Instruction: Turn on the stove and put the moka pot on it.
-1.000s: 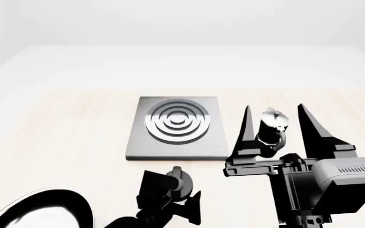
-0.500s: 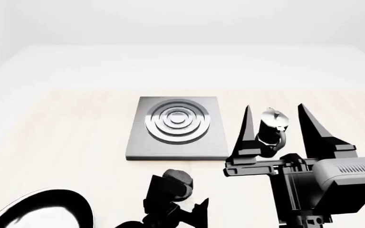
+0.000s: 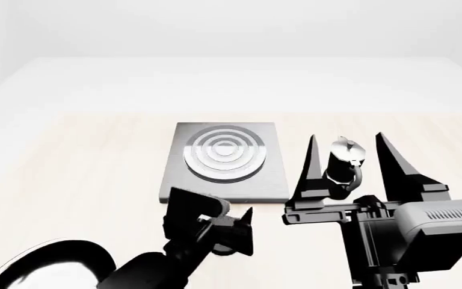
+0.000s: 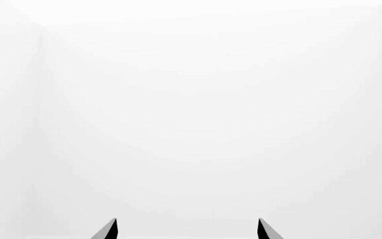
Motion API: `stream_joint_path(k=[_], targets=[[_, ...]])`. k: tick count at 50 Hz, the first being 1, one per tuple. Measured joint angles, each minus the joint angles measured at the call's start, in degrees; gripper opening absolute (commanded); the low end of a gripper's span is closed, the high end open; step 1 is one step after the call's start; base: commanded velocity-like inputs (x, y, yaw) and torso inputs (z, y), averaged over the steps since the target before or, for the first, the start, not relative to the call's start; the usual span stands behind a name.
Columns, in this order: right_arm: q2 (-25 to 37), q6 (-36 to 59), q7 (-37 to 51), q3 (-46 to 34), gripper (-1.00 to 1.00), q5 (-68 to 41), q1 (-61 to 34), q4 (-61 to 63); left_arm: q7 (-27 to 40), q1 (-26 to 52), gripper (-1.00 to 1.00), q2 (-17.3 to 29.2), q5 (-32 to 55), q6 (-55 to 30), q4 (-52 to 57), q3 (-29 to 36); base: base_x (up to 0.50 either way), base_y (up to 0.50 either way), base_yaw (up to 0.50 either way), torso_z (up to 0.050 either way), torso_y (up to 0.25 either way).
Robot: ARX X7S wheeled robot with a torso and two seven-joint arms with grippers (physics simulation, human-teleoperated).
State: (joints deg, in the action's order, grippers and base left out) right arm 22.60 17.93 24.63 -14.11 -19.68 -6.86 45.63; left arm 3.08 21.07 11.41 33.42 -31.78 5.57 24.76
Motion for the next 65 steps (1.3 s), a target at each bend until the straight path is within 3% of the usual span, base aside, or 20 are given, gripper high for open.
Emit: stream_joint_path(k=[15, 30, 44, 65], targets=[[0.3, -0.1, 0.1, 0.2, 1.00, -0.3, -0.3, -0.6, 6.7, 0.4, 1.00, 5.1, -4.1, 1.8, 10.4, -3.6, 0.00, 0.00, 0.00, 0.000, 0.000], [1.2, 0.2, -0.2, 2.0, 1.00, -0.9, -2.8, -5.8, 13.0, -5.2, 1.00, 11.6, -12.5, 9.8, 22.2, -7.9, 0.00, 0.00, 0.00, 0.000, 0.000], [0.4, -1.7, -2.1, 3.0, 1.00, -0.4, -7.3, -19.9, 17.6, -12.1, 1.00, 16.0, -19.9, 17.2, 32.2, -11.1, 0.00, 0.00, 0.00, 0.000, 0.000], [-2.5, -11.5, -5.8, 3.3, 1.00, 2.0, -11.7, -46.3, 20.2, -17.2, 1.00, 18.1, -22.2, 21.6, 38.6, -13.7, 0.00, 0.00, 0.00, 0.000, 0.000]])
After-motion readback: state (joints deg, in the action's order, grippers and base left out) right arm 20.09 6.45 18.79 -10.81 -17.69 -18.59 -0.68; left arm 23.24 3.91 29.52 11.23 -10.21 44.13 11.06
